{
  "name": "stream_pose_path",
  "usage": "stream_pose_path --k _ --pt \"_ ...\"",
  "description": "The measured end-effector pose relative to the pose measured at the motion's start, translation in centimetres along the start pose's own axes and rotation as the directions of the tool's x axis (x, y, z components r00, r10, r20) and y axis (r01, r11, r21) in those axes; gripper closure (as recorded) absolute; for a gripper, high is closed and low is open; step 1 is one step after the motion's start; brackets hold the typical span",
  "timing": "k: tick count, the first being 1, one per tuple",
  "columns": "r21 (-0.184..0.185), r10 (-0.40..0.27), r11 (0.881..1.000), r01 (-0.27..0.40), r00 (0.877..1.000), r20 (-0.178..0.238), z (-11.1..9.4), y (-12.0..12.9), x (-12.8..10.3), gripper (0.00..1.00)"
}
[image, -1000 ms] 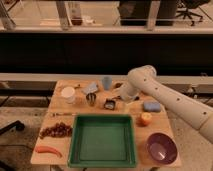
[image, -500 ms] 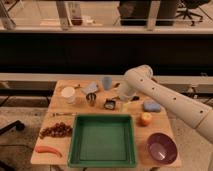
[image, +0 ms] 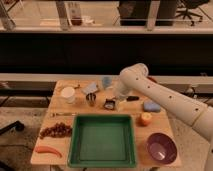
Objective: Place towel in red bowl
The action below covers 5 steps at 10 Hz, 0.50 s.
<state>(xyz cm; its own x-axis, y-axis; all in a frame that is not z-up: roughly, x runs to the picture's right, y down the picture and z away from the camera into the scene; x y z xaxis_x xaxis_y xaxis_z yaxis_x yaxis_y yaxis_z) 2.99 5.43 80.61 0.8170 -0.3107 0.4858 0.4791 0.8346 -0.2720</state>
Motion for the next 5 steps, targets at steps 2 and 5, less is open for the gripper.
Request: stream_pose_path --k 2,5 --pt "0.026 -0.064 0.998 0.064 0.998 0.013 0.6 -1.5 -2.6 0.20" --pt "0.096 -0.140 0.986 0.136 0.990 0.035 1.3 -3.0 -3.3 0.20"
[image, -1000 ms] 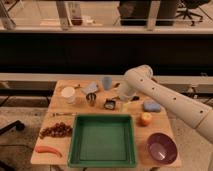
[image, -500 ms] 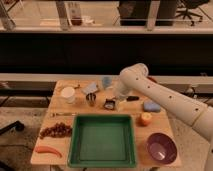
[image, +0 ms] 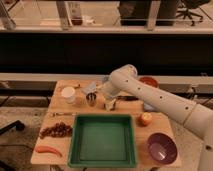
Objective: Place towel in red bowl
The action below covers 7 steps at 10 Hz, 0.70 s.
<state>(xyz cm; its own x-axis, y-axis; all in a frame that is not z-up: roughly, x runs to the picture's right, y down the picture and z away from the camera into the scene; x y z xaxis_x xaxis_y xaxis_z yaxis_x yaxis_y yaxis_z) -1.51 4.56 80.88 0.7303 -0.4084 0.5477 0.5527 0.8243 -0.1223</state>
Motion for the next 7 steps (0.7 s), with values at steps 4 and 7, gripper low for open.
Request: stream_pose_path --k 4,7 --pt "0.040 0.004 0.999 -0.005 1.000 0.029 1.1 -2.3 3.2 0.20" --pt "0.066 0.002 0.998 -0.006 0.998 0.060 2.7 -3.7 4.5 0.20"
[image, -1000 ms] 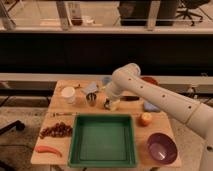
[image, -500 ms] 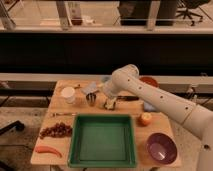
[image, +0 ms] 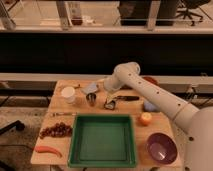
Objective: Place towel in red bowl
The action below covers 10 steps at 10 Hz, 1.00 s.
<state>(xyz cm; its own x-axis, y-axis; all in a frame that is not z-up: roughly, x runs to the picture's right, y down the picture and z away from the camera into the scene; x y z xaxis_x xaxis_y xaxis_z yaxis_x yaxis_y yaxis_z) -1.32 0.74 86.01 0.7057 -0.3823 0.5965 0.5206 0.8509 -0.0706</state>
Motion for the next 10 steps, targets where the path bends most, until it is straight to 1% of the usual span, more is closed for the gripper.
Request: stream_pose_path --k 1,3,4,5,7,9,10 --pt "0.013 -0.009 1.000 0.009 1.000 0.015 0.8 -0.5 0.0 0.20" --pt "0.050 -0.026 0.998 0.025 0.999 0.027 1.4 -0.8 -0.1 0.20" --pt "0.074 -0.040 0.997 0.037 0.999 0.035 1.8 -1.0 -0.4 0.20" --pt "0.104 -0.059 0.993 0.054 0.997 0.044 2.1 -1.2 -0.8 0.20" --pt "0.147 -0.090 0.986 0.082 0.994 0.053 2.6 -1.6 -1.3 0.20" --pt "0.179 -0.123 0.978 0.111 0.991 0.055 3.3 -2.1 -1.7 0.20" --pt "0.190 -0.138 0.974 0.126 0.989 0.052 3.6 -2.5 -1.8 0.20"
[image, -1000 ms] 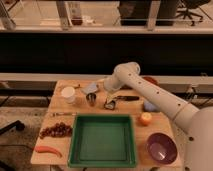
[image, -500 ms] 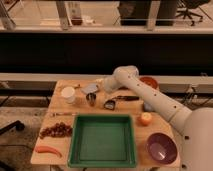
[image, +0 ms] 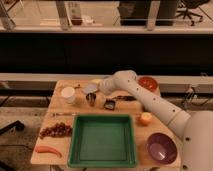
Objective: Place towel in red bowl
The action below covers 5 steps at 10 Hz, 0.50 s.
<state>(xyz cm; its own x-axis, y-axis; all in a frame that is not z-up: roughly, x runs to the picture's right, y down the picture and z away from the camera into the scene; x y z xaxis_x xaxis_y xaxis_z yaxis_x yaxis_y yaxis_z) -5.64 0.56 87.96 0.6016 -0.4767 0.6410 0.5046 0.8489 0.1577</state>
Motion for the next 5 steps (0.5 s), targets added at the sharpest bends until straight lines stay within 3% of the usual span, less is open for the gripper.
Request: stream_pose_path --k 5 --pt "0.028 -0.057 0.998 0.059 0.997 -0.047 1.6 -3.2 2.9 0.20"
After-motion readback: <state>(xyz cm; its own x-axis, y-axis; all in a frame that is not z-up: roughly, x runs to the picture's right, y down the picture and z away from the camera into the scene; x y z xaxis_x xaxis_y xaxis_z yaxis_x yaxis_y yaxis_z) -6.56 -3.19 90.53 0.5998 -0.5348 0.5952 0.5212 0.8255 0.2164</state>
